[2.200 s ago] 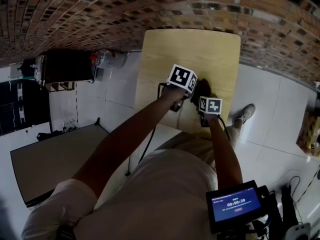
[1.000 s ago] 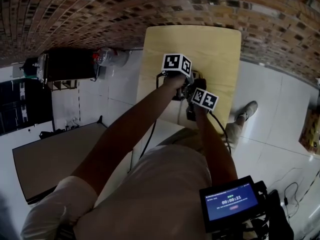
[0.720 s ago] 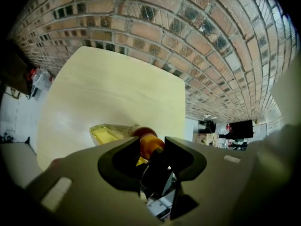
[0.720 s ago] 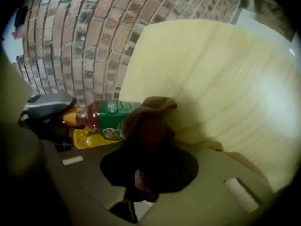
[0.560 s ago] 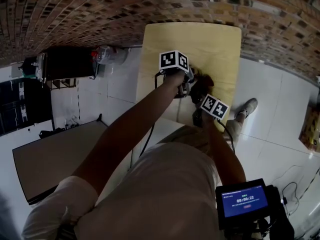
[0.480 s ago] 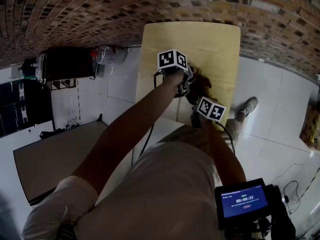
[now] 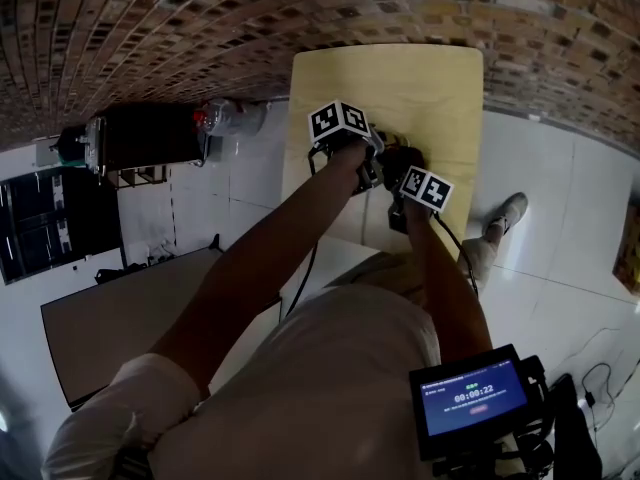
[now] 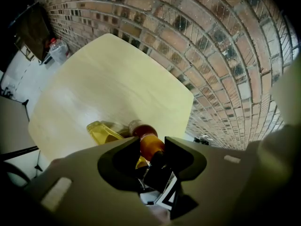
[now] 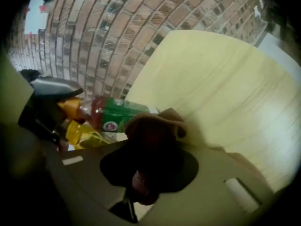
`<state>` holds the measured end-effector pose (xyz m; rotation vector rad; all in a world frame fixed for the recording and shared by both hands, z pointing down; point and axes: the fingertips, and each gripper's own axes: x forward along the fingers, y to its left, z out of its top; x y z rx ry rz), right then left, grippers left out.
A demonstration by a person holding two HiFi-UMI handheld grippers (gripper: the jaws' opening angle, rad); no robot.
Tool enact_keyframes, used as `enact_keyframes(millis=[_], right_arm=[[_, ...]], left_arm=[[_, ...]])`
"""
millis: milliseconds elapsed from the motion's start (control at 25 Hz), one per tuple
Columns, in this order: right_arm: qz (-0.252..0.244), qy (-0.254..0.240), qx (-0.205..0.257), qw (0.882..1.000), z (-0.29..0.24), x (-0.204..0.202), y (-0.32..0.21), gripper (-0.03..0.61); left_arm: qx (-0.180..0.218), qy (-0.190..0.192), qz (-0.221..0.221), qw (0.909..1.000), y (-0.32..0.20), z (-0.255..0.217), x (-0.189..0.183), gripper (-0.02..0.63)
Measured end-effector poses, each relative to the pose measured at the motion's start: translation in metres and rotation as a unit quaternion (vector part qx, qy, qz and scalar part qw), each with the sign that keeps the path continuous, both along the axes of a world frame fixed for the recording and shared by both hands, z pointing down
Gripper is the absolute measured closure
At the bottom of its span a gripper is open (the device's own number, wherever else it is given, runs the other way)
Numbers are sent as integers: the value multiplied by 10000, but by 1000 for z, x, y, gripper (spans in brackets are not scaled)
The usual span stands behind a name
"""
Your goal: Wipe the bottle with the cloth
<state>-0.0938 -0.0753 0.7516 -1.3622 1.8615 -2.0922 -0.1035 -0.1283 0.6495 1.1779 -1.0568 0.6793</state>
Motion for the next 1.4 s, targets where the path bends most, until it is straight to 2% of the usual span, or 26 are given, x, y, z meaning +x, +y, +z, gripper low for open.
enact_keyframes(millis=[120, 280, 480, 640, 800, 880, 960, 1080, 1120, 1200, 1320, 1400], right_arm=[[120, -82, -160, 9998, -2, 13, 2, 497], [145, -234, 177, 9995, -21, 21, 0, 497], [360, -360, 503, 9974, -44, 58, 17, 497], [194, 208, 1033, 9942, -78, 106, 37, 495], [140, 715, 1417, 9872, -114, 151, 57, 495], [166, 977, 1544, 9830, -133, 174, 65, 495], [231, 1237, 1701, 9774, -156, 193, 71, 495], [413, 1556, 1981, 9669, -195, 213, 76, 495], [483, 1626, 2067, 9636, -205, 219, 77, 495], [607, 1786, 2249, 9560, -223, 230, 77, 495], [716, 1964, 2500, 9454, -249, 239, 83, 495], [817, 1966, 2669, 9399, -270, 242, 90, 495]], left_arm=[[29, 116, 1, 9999, 1, -2, 2, 433], [302, 52, 531, 9981, -10, -1, -9, 408], [1110, -257, 1229, 9859, -22, -20, -19, 365], [1847, -95, 1329, 9737, -24, -48, -20, 364], [2618, -75, 1314, 9561, -20, -77, -39, 366], [3063, -140, 1256, 9435, -15, -94, -51, 379], [3529, -275, 1399, 9247, -6, -113, -61, 387], [4152, -462, 1758, 8914, 10, -142, -72, 401], [4288, -488, 1823, 8835, 16, -149, -73, 410], [4403, -490, 1854, 8772, 29, -154, -76, 428], [4427, -458, 1799, 8772, 54, -158, -78, 447], [4506, -450, 1810, 8730, 66, -167, -75, 457]])
